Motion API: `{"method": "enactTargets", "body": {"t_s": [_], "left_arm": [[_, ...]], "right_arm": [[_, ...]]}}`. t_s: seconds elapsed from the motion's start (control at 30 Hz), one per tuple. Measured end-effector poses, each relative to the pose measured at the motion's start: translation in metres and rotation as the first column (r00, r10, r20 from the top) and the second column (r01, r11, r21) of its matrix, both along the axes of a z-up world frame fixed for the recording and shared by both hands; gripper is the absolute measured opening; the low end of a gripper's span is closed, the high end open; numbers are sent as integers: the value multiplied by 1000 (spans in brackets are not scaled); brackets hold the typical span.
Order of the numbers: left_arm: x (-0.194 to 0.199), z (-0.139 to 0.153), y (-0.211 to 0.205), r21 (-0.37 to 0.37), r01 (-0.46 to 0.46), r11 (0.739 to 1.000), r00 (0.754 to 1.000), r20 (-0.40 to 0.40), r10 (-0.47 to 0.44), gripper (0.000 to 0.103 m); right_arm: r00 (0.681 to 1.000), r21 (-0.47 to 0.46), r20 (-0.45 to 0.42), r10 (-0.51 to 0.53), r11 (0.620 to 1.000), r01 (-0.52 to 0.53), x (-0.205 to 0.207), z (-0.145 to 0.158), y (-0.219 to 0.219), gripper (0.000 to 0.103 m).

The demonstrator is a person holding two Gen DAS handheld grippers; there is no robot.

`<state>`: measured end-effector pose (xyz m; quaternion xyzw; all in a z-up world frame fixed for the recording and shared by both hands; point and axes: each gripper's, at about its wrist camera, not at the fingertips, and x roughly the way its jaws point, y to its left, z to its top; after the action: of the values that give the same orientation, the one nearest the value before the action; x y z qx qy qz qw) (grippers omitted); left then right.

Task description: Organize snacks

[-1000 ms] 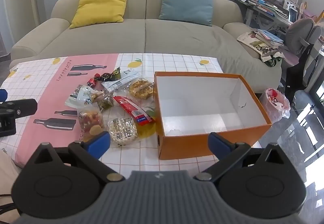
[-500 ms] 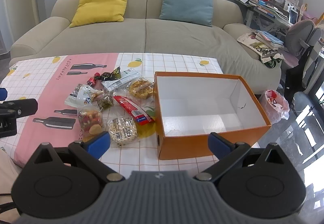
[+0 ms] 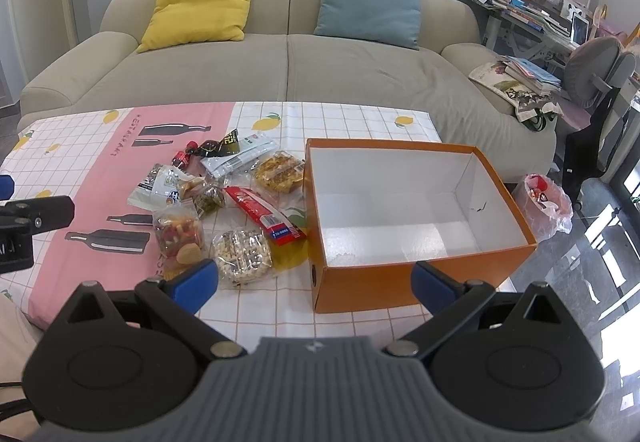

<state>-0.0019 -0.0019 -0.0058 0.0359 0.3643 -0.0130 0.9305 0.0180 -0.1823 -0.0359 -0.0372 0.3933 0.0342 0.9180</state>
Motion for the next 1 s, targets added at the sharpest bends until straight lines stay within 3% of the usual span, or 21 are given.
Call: {"method": "enactTargets", "body": {"t_s": [1.0], "left_arm": [[-1, -1, 0, 2, 0, 1000, 1000, -6, 0, 91]], "right_arm": [[1000, 4, -6, -2, 1000, 3, 1, -2, 0, 100]]}}
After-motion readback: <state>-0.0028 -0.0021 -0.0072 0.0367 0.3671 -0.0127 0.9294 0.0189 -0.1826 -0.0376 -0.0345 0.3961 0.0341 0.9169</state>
